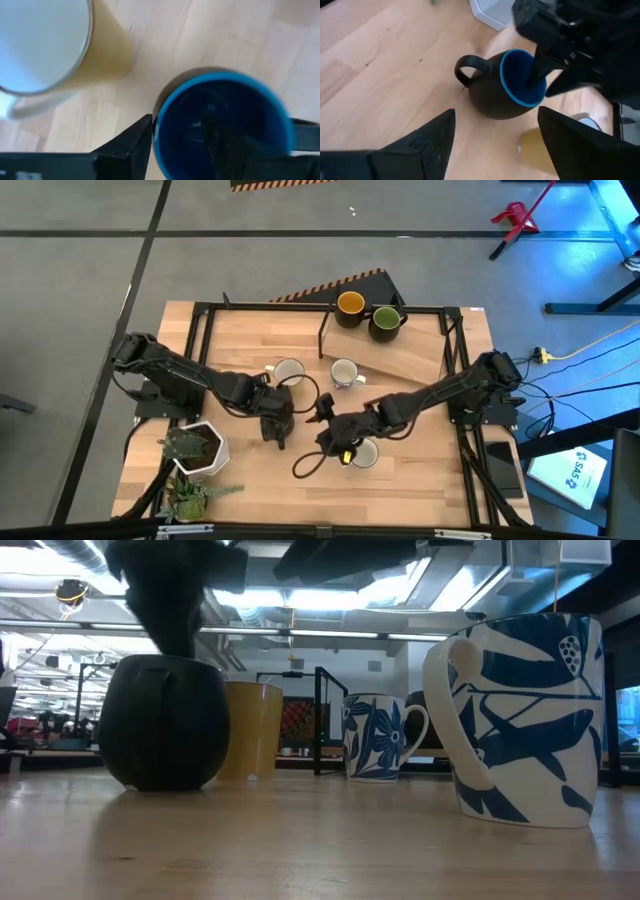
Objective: Place coffee mugs
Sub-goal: Put the black-blue mug on the shelf
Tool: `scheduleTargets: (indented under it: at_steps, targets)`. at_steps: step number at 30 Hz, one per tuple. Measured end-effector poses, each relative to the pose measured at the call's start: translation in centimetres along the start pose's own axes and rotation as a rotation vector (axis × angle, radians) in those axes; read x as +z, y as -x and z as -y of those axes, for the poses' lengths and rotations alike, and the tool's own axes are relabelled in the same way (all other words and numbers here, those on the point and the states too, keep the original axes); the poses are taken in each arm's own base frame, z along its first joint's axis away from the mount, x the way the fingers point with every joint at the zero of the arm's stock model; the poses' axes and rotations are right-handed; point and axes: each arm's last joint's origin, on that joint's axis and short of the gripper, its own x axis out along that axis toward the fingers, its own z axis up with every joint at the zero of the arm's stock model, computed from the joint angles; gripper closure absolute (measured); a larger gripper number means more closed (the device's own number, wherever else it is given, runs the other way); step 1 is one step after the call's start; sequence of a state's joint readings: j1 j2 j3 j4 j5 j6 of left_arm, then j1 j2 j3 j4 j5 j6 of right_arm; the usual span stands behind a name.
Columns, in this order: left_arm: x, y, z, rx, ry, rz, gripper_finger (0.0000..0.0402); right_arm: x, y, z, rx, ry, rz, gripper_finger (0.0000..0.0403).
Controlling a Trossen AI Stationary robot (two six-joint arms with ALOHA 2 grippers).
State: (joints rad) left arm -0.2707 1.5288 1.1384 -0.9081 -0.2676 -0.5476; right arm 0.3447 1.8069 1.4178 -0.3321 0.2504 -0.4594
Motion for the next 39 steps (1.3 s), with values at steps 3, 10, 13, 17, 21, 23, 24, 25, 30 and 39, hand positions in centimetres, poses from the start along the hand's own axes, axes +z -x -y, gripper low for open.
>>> scheduleTargets:
  at_steps: [3,10,13,17,21,23,24,25,30,39]
  targets:
    - [0.7,1.1,0.3,-0.025,-0.033,0.018,0.0228,0.0,0.0,-0.1,0.003,0.03,0.002,0.0135]
    - [1.7,5.6,-0.5,0.011,-0.112,-0.07,0.0224,0.0,0.0,-0.2,0.03,0.035,0.004,0.0148]
    - [2.2,7.7,-0.8,-0.002,-0.137,-0.076,0.0224,-0.1,0.0,0.0,0.013,0.052,0.002,0.0149]
    - [2.3,10.2,-0.6,-0.045,-0.192,-0.04,0.0224,-0.5,-1.0,0.3,0.026,0.118,-0.002,0.015]
    - [1.5,13.8,-1.0,-0.134,-0.187,0.122,0.0224,-0.7,-2.5,0.6,0.045,0.177,0.045,0.015]
    - [0.7,15.6,-1.6,-0.178,-0.152,0.231,0.0224,-0.4,-3.1,1.1,0.038,0.203,0.067,0.015]
    - [0.2,16.4,-2.0,-0.185,-0.13,0.275,0.0224,-0.5,-3.2,1.4,0.044,0.22,0.062,0.015]
    - [-0.3,17.0,-2.4,-0.199,-0.105,0.318,0.0224,-0.3,-3.5,1.7,0.043,0.235,0.073,0.015]
    - [-2.7,17.4,-3.3,-0.259,-0.071,0.385,0.0224,0.5,-4.6,3.6,0.06,0.306,0.111,0.015]
    - [-4.9,13.5,-1.8,-0.394,-0.16,0.272,0.0224,0.3,-8.2,5.2,0.2,0.372,0.013,0.015]
